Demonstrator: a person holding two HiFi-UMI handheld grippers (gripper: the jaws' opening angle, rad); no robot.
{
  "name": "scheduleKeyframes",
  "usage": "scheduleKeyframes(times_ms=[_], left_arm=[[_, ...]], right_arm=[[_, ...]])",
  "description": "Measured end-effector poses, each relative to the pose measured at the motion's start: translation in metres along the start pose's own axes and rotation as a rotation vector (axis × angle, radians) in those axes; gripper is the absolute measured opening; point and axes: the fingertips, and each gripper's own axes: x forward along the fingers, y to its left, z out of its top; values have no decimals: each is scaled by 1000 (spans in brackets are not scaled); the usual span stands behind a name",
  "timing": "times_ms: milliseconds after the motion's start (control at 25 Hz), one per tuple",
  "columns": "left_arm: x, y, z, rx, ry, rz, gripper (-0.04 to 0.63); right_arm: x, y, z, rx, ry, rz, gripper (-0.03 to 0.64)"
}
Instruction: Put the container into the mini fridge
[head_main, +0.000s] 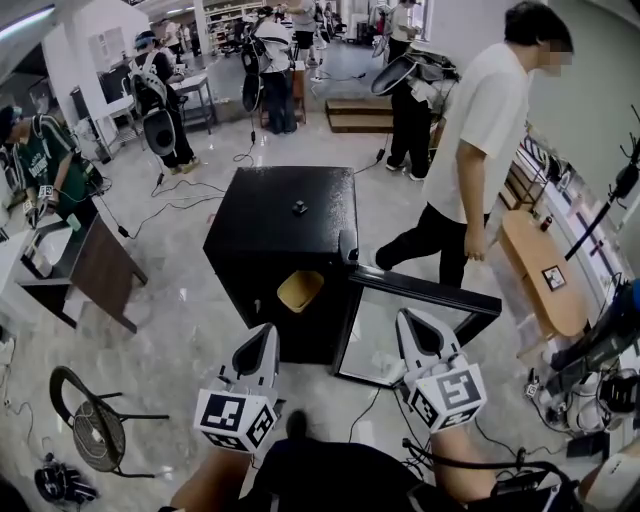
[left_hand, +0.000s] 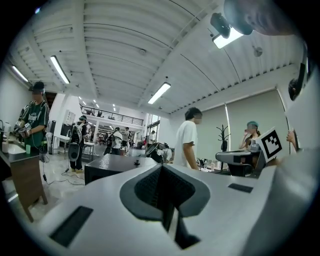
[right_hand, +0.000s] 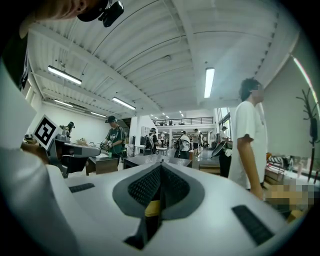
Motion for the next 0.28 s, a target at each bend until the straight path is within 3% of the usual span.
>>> scheduleKeyframes(times_ms=[280], left_arm=[[1, 1, 5, 15, -6, 0, 8]], right_arm=[[3, -2, 1, 7, -2, -3, 15]])
